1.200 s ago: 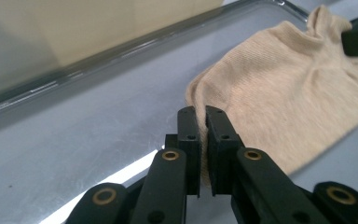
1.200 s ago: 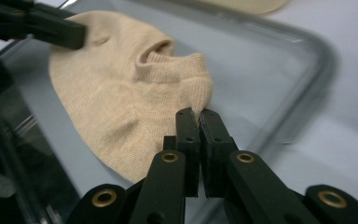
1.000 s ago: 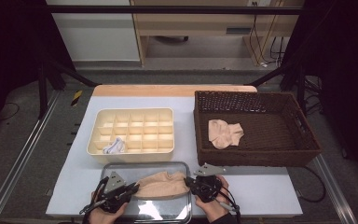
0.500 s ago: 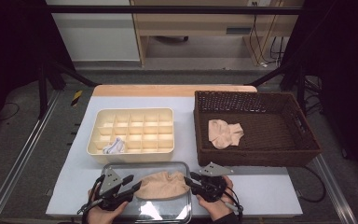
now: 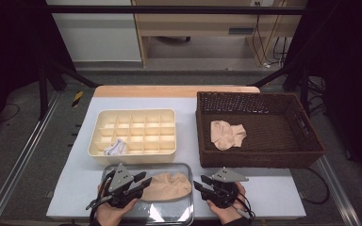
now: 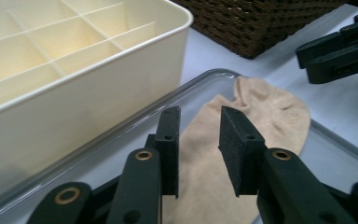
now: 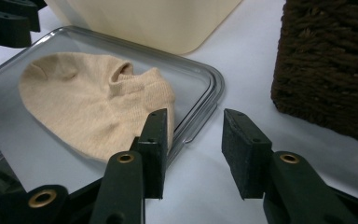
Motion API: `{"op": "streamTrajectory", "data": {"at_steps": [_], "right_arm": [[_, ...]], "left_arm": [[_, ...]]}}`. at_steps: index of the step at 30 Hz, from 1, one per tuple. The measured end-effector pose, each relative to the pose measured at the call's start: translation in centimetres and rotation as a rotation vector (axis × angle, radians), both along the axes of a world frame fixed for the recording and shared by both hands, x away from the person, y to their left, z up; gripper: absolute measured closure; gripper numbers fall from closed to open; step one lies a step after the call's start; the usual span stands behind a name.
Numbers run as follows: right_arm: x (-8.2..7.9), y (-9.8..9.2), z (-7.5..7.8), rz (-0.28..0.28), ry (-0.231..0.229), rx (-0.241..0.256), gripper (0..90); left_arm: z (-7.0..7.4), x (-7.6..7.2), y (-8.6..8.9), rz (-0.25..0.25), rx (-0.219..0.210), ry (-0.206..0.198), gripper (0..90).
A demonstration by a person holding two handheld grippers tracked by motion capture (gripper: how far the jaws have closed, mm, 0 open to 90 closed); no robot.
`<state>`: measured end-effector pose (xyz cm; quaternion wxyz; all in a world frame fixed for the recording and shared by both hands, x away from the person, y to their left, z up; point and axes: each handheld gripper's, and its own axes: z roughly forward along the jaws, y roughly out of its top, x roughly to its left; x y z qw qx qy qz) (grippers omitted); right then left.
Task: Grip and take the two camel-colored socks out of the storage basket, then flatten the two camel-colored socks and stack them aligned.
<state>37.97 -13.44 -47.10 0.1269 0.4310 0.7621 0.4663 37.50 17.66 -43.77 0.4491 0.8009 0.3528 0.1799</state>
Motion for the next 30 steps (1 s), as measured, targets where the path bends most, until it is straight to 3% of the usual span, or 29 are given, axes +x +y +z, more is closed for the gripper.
{"op": "streamTrajectory", "data": {"at_steps": [5, 6, 16, 24, 30], "right_arm": [[0.0, 0.2, -0.1, 0.005, 0.003, 0.007, 60.7], [0.0, 0.4, -0.2, 0.006, 0.008, 0.015, 61.5], [0.3, 1.4, -0.6, 0.018, 0.031, 0.026, 64.5], [0.6, 2.6, -1.2, 0.040, 0.051, 0.010, 66.5], [0.7, 3.0, -1.6, 0.039, 0.071, -0.010, 69.5]], "left_arm": [[-0.6, 0.5, -1.7, -0.030, 0.023, 0.013, 76.1], [-1.1, 0.7, -2.2, -0.042, 0.032, 0.032, 78.6], [-2.9, 0.9, -3.3, -0.073, 0.072, 0.091, 86.2], [-3.9, 0.9, -3.9, -0.079, 0.114, 0.103, 87.9], [-3.9, 0.8, -3.9, -0.076, 0.118, 0.099, 88.3]]}}
